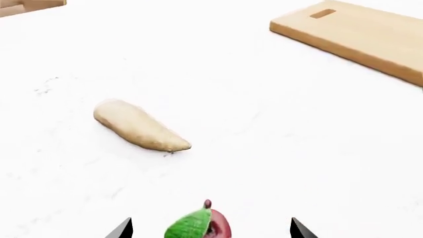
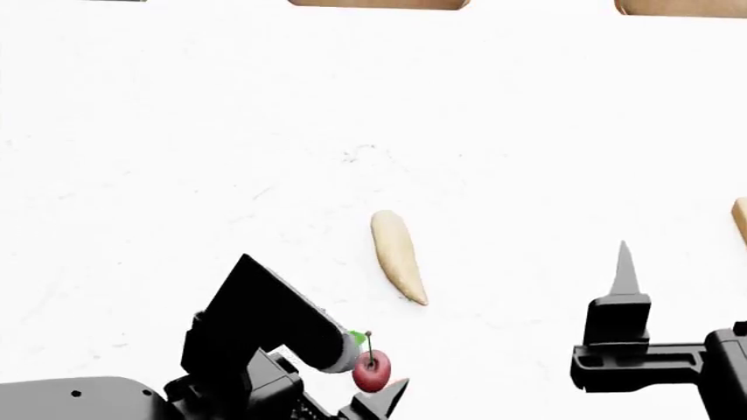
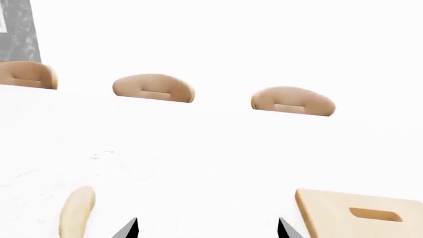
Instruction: Place the cherry and the sweet potato on separate cutting boards.
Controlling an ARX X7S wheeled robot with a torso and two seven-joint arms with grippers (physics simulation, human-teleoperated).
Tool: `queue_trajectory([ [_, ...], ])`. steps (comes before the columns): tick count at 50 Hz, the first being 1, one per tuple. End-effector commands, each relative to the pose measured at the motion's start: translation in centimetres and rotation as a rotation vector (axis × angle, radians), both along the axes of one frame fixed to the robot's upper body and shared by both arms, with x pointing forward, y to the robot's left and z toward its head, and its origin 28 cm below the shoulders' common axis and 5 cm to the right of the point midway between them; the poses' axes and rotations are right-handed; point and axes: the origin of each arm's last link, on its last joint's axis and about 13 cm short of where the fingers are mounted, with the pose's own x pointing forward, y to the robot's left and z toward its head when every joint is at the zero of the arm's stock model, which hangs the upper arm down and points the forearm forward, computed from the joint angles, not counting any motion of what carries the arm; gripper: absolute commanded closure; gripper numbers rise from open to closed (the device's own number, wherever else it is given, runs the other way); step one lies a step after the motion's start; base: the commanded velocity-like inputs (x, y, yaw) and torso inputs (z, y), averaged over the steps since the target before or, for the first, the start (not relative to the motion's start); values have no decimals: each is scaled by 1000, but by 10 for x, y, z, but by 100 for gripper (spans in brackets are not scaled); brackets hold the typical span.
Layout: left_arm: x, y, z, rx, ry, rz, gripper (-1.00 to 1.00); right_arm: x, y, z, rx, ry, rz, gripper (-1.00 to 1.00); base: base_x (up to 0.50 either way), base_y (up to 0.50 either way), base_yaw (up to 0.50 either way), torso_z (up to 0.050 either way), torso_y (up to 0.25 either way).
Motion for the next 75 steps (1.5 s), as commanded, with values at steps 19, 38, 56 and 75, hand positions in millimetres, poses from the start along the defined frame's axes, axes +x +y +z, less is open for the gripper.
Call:
queue_trajectory([
  [19, 19, -21, -20, -52, 92, -32, 100, -6, 5, 0, 30, -33, 42, -100, 0, 0, 0, 0, 0],
  [38, 24, 18, 54, -161, -88, 118, 100, -7, 5, -2, 34, -33, 36, -100, 0, 0, 0, 0, 0],
  [56, 95, 185, 117, -85, -272, 921, 100, -5, 5, 9, 27, -64, -1, -100, 0, 0, 0, 0, 1],
  [75, 106, 242, 93, 56, -276, 1213, 100, -4, 5, 10, -1, -60, -15, -100, 0, 0, 0, 0, 0],
])
